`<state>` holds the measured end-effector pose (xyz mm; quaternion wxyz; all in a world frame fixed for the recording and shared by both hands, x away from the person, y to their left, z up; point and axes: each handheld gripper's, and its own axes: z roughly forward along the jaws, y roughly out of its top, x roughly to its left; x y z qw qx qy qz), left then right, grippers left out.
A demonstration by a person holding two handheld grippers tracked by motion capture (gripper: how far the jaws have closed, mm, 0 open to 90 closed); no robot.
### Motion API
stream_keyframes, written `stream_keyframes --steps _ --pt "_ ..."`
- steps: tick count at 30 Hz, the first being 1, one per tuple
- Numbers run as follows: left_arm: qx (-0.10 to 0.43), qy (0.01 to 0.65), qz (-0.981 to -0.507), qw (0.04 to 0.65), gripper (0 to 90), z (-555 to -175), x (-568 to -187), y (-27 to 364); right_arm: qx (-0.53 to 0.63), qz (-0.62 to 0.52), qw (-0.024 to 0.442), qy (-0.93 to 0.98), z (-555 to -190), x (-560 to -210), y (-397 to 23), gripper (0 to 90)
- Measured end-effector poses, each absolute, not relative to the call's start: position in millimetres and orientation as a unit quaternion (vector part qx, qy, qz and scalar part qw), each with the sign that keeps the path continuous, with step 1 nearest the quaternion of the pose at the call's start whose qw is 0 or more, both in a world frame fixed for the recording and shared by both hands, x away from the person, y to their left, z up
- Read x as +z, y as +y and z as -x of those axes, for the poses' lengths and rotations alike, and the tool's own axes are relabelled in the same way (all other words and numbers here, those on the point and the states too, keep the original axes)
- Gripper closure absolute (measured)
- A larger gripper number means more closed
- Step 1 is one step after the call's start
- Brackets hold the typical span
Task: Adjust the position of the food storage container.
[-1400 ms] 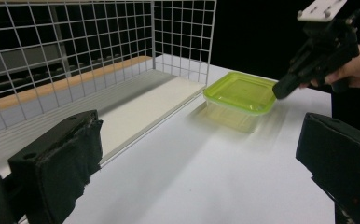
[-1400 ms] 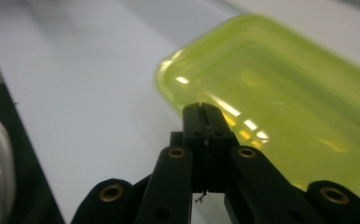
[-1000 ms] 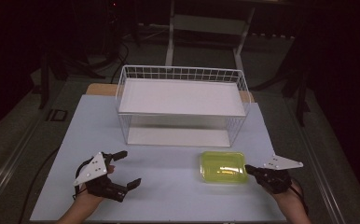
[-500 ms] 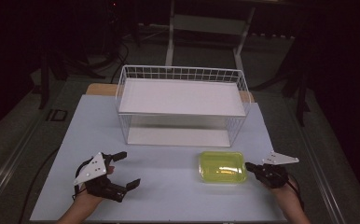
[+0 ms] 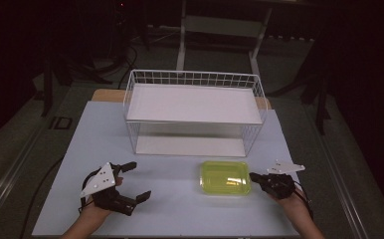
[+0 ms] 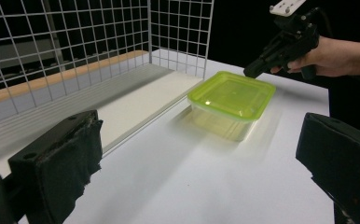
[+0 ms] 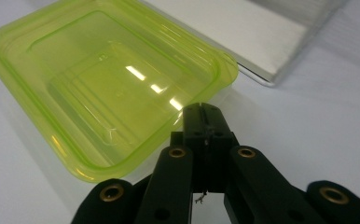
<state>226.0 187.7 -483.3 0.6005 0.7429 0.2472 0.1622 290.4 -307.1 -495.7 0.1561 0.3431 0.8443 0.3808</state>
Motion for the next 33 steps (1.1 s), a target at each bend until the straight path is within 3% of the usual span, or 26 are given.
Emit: stream_keyframes --steps 33 --pt "0.158 0.25 -0.746 0.597 0.9 -224.0 -484.3 187.8 0.391 -0.281 0.116 0.869 -295.5 -494.5 -233.0 90.0"
